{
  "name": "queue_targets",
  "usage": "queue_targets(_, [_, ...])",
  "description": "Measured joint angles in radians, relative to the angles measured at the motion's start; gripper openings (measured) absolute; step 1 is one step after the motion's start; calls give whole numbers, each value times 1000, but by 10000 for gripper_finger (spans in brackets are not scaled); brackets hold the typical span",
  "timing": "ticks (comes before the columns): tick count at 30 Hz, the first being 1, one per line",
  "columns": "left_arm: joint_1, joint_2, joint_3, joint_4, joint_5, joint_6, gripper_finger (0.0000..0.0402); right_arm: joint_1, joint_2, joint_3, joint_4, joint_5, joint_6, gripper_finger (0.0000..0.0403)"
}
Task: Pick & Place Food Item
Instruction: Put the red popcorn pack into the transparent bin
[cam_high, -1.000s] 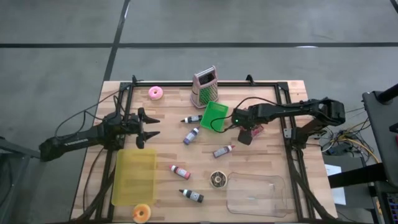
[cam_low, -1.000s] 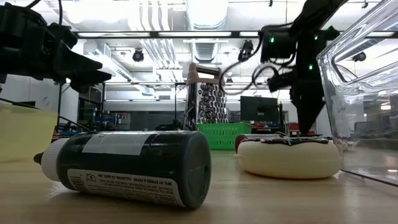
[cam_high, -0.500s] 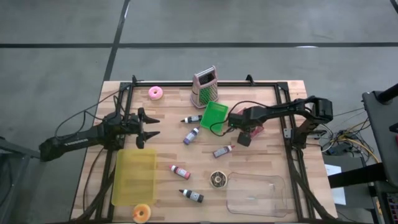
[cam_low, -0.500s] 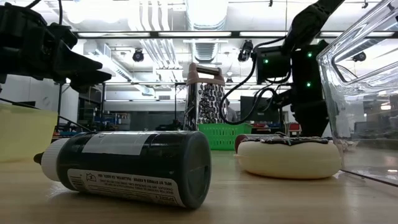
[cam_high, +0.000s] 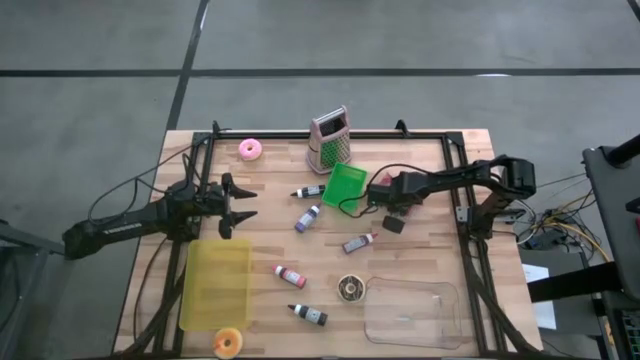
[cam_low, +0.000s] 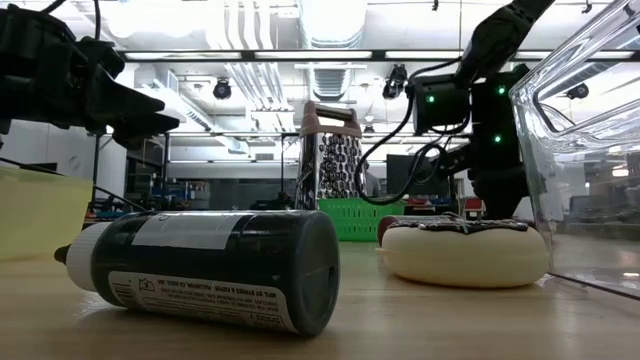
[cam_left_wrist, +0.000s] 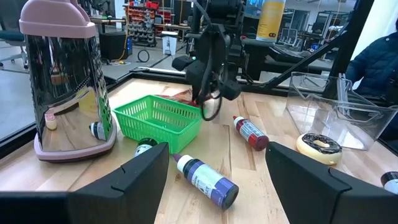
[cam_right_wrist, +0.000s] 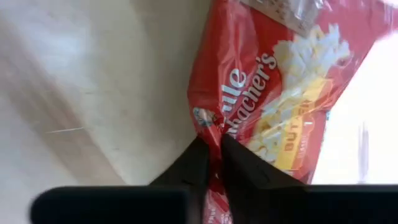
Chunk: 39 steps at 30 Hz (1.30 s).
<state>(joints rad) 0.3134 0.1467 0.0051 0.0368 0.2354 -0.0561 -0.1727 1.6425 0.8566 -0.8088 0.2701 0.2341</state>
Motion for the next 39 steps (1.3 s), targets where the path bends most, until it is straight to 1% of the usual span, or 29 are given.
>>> queue_targets(4, [0, 0, 0, 0, 0, 0, 273, 27, -36, 0, -8, 19, 23, 12])
queue_targets(19, [0, 0, 0, 0, -1, 0, 273, 127, -250, 0, -33, 78, 148, 9])
queue_targets(22, [0, 0, 0, 0, -1, 0, 273, 152, -284, 0, -33, 121, 156, 9])
queue_targets(24, [0, 0, 0, 0, -1, 0, 273, 170, -299, 6, -32, 131, 156, 9])
queue_targets(30, [0, 0, 0, 0, -1, 0, 273, 235, -298, 69, -32, 184, 159, 9])
queue_targets(34, [0, 0, 0, 0, -1, 0, 273, 285, -260, 145, -36, 214, 155, 9])
queue_targets(39, [0, 0, 0, 0, -1, 0, 273, 356, -195, 252, -86, 253, 146, 9])
